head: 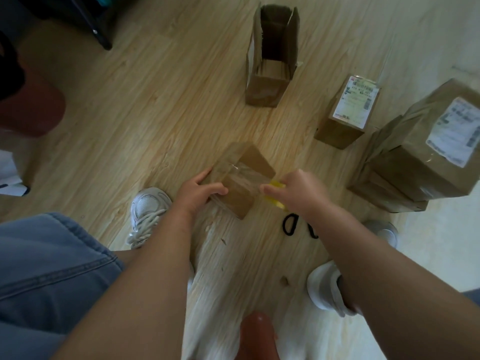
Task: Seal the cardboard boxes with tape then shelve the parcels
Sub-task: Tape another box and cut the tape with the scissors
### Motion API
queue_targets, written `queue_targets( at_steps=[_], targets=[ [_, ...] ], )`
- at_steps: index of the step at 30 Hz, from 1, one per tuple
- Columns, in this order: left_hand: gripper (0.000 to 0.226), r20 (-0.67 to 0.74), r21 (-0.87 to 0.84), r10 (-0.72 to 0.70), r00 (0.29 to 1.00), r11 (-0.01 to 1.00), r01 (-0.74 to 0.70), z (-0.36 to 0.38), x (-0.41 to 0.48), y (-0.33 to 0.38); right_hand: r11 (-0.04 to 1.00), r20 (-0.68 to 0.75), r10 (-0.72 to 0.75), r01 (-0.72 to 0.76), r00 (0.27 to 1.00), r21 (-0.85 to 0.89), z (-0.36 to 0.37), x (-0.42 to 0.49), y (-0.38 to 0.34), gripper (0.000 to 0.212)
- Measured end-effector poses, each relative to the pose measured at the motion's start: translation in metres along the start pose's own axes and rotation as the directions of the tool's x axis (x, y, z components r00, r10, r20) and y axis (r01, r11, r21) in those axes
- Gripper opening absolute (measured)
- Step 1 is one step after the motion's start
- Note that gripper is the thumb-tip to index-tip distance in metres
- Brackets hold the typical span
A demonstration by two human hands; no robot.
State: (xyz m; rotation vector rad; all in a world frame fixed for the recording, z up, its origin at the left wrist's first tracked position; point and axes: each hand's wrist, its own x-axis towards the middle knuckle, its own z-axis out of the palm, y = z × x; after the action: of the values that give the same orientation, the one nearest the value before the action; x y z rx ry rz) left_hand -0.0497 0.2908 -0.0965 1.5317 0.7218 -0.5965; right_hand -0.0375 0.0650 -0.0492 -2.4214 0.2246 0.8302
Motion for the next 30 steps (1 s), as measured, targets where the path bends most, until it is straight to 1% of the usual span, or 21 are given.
queue_targets(
  at_steps=[1, 3, 5, 7, 8, 11, 14, 16, 19, 23, 26, 30],
  targets=[
    [0.087, 0.009, 0.012, -0.011, 1.000, 1.000, 0.011, 0.000, 0.001, 0.000, 0.999, 0.004, 0.037, -0.037, 0.999, -0.013, 0.005, -0.003, 0.008, 0.060],
    [0.084, 0.030, 0.005, -0.022, 0.999, 1.000, 0.022, 0.004, 0.003, -0.001, 0.993, 0.017, 0.073, -0.074, 0.997, 0.091, 0.014, -0.006, 0.024, 0.061],
    [0.085, 0.052, -0.029, -0.070, 0.996, 0.997, 0.071, 0.012, 0.000, -0.003, 0.974, 0.013, 0.071, -0.072, 0.997, 0.214, 0.018, -0.009, 0.034, 0.059],
    [0.091, 0.062, -0.019, -0.086, 0.994, 0.996, 0.087, 0.015, 0.000, -0.007, 0.961, 0.010, 0.049, -0.050, 0.999, 0.270, 0.019, -0.009, 0.039, 0.053],
    [0.090, 0.063, -0.004, -0.073, 0.995, 0.997, 0.074, 0.016, 0.000, -0.008, 0.963, 0.009, 0.042, -0.043, 0.999, 0.267, 0.018, -0.008, 0.041, 0.050],
    [0.078, 0.053, 0.071, -0.004, 0.999, 0.997, 0.000, 0.021, 0.000, -0.004, 0.972, -0.001, 0.058, -0.057, 0.998, 0.229, 0.019, -0.003, 0.043, 0.048],
    [0.081, 0.079, 0.247, 0.058, 0.995, 0.966, -0.076, 0.026, 0.003, 0.000, 0.990, -0.009, 0.090, -0.089, 0.996, 0.108, 0.024, 0.003, 0.037, 0.054],
    [0.082, 0.095, 0.324, 0.058, 0.994, 0.942, -0.086, 0.030, 0.002, 0.001, 0.989, -0.016, 0.133, -0.132, 0.991, 0.062, 0.029, 0.007, 0.035, 0.056],
    [0.081, 0.092, 0.341, 0.025, 0.995, 0.938, -0.055, 0.030, 0.003, 0.000, 0.978, -0.024, 0.202, -0.201, 0.979, 0.050, 0.035, 0.010, 0.032, 0.056],
    [0.076, 0.089, 0.266, 0.006, 0.996, 0.964, -0.030, 0.023, 0.009, 0.001, 0.969, -0.014, 0.242, -0.241, 0.970, 0.055, 0.034, 0.016, 0.023, 0.054],
    [0.069, 0.059, 0.259, 0.066, 0.996, 0.963, -0.080, 0.022, 0.014, 0.005, 0.967, -0.025, 0.252, -0.252, 0.967, 0.027, 0.032, 0.023, 0.011, 0.056],
    [0.063, 0.024, 0.394, 0.209, 0.978, 0.897, -0.201, 0.024, 0.018, 0.007, 0.961, -0.073, 0.268, -0.272, 0.961, -0.045, 0.034, 0.033, -0.008, 0.048]
  ],
)
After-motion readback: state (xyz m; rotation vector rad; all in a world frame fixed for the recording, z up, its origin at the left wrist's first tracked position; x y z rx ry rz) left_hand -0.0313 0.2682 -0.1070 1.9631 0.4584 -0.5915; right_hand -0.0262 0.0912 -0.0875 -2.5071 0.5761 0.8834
